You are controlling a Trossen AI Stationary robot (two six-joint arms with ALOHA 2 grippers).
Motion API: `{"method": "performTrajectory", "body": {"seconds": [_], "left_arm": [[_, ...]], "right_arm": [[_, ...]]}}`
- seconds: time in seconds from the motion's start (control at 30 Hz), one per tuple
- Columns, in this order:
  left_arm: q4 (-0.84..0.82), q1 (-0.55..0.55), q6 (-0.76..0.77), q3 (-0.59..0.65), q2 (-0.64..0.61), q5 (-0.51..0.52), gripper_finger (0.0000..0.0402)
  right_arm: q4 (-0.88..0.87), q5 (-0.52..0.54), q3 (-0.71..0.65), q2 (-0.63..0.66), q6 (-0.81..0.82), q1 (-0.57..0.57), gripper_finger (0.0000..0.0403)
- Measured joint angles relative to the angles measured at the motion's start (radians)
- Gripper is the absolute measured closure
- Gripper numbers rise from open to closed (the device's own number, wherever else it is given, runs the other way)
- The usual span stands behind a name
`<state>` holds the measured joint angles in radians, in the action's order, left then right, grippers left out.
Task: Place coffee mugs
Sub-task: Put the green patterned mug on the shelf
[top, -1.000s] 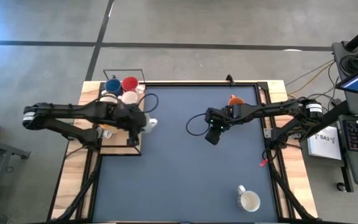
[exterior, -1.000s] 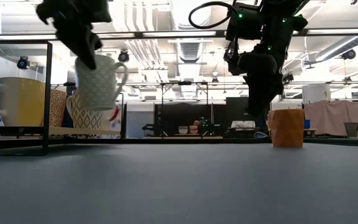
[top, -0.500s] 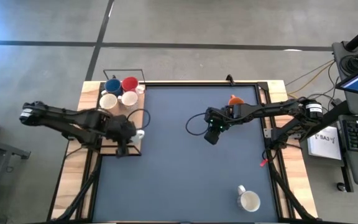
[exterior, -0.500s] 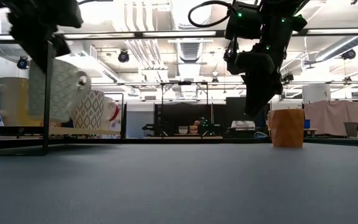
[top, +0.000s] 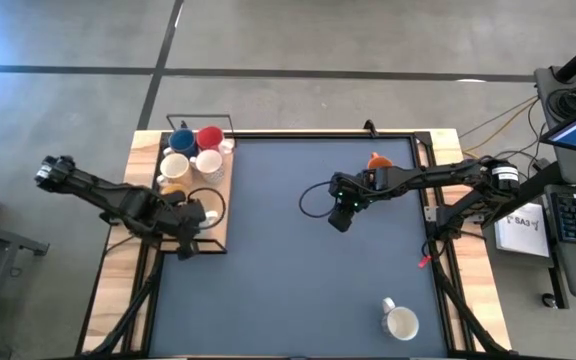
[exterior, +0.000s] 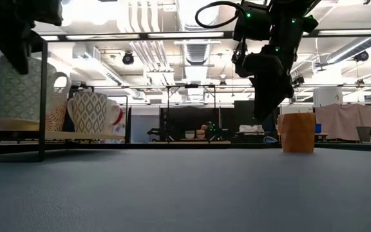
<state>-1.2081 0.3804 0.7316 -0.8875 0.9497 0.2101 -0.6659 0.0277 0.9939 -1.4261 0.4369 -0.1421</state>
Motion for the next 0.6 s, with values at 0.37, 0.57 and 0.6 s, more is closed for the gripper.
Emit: {"method": "performTrajectory", "body": {"seconds": [0.37,0.57,0.6], "left_arm": [[-0.042,0.067,0.070,0.001,0.003,0.009,0.0389],[-0.042,0.068,0.090,0.013,0.002,-0.009,0.0389],[-0.043,0.068,0.090,0.014,0.003,-0.018,0.0389]], "right_arm": [[0.003,0.000,0.000,0.000,0.002,0.000,0.0275],[0.003,0.000,0.000,0.000,0.002,0.000,0.0275],[0.003,0.000,0.000,0.000,0.002,0.000,0.0275]]}}
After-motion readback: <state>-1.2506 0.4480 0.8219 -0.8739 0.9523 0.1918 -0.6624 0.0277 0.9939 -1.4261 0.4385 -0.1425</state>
